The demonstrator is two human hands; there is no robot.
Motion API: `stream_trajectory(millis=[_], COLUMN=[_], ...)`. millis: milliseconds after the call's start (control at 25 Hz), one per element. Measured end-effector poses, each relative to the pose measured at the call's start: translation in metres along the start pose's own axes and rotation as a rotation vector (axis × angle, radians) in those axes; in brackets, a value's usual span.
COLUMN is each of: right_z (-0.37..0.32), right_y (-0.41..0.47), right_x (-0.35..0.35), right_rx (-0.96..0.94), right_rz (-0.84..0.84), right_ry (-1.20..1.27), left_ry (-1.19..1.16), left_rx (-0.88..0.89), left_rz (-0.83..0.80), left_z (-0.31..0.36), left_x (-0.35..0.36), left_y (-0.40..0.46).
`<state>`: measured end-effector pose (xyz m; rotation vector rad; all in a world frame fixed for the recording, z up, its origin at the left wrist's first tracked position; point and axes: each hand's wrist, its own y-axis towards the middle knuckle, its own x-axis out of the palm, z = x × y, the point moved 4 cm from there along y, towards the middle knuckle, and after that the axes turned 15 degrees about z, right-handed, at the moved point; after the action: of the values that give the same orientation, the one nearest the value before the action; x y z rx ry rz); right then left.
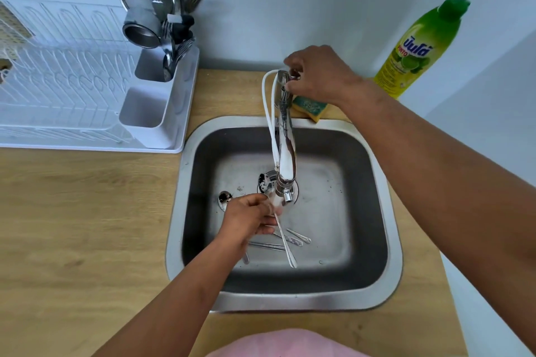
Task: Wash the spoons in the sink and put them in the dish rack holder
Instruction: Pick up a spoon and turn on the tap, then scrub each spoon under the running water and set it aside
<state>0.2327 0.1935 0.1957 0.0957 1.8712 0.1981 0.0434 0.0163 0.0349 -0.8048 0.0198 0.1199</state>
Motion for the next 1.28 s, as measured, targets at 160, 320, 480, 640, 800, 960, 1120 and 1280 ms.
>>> stream_trajectory(millis=[160, 320, 480, 640, 800, 960, 1120, 1280], right_z=[0.000, -0.008, -0.034, -0.046, -0.051, -0.064, -0.069, -0.068], right_y=[-0.072, -0.207, -0.268, -0.280, -0.286, -0.289, -0.289, -0.279], right_x=[0.001, 0.058, 0.090, 0.090, 0.088, 0.086, 0.080, 0.090], right_rx=[0.218, 0.544, 0.719, 0.831, 1.029, 1.202, 1.207, 1.289], right_rz=[0.356, 0.186, -0.026, -0.108, -0.121, -0.123, -0.115, -0.119], right_ry=[0.298, 0.526, 0.768, 0.865, 1.095, 1.305, 1.372, 1.375], left_ry=[-0.039, -0.050, -0.075, -0.001, 0.123, 0.124, 0.221, 0.198], left_rx=[0.010, -0.007, 0.006, 0.028, 0.054, 0.050, 0.196, 0.293], left_rz=[-0.009, -0.020, -0.032, -0.056, 0.004, 0.088, 0.117, 0.047], left_z=[0.000, -0.001, 0.000, -0.003, -0.001, 0.006, 0.019, 0.019], left_x=[-0.004, -0.002, 0.001, 0.004, 0.009, 0.014, 0.016, 0.019], left_y=[-0.006, -0.015, -0.023, -0.025, -0.016, -0.009, -0.009, -0.017])
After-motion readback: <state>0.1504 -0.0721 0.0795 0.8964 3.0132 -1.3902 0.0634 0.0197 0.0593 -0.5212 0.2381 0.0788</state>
